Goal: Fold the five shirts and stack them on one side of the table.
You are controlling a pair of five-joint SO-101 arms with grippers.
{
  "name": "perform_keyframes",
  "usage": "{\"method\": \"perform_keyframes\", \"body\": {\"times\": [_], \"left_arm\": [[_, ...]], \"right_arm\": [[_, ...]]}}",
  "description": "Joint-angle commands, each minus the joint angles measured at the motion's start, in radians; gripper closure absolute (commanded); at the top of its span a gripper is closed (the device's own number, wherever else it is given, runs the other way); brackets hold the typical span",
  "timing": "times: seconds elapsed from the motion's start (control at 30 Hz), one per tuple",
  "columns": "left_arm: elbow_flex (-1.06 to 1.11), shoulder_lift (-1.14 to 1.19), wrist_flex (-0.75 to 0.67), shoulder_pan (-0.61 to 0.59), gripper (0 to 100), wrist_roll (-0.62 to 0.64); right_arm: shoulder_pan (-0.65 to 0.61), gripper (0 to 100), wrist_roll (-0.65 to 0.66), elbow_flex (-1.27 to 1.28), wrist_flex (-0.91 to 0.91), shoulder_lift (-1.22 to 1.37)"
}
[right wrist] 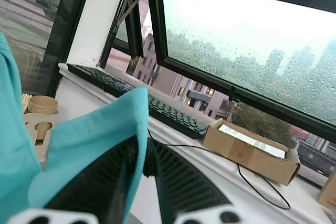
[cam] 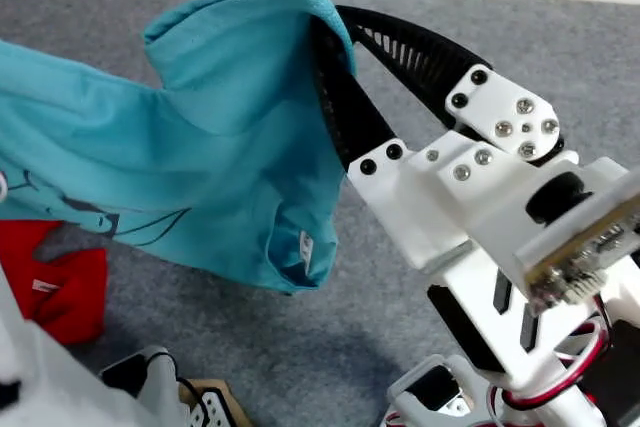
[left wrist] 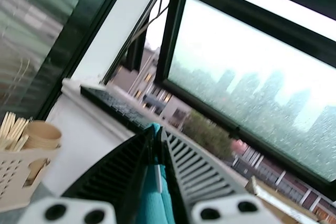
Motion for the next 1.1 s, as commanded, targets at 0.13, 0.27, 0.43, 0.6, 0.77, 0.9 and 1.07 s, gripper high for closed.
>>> {"method": "perform_keyframes", "body": {"times": [0.13, 0.27, 0.43, 0.6, 0.77, 0.9, 1.07], "left_arm": [[0.076, 0.065, -0.072, 0.008, 99, 0.106], [0.199, 0.153, -0.184, 0.008, 99, 0.106], [0.377, 0.291, -0.436, 0.013, 99, 0.104], [0.426, 0.458, -0.620, 0.015, 99, 0.104], [0.421, 0.599, -0.784, 0.047, 99, 0.104], [0.421, 0.673, -0.885, 0.070, 99, 0.104], [0.438, 0.733, -0.896, 0.079, 99, 0.103]], "right_arm": [[0.015, 99.1, 0.009, -0.027, -0.071, 0.071], [0.110, 99.1, 0.011, -0.033, -0.081, 0.179], [0.206, 99.1, 0.011, -0.024, -0.168, 0.328], [0.268, 99.1, 0.011, -0.025, -0.315, 0.535], [0.308, 99.1, 0.011, -0.031, -0.515, 0.722], [0.312, 99.1, 0.011, -0.033, -0.641, 0.817], [0.312, 99.1, 0.003, -0.024, -0.581, 0.837]]}}
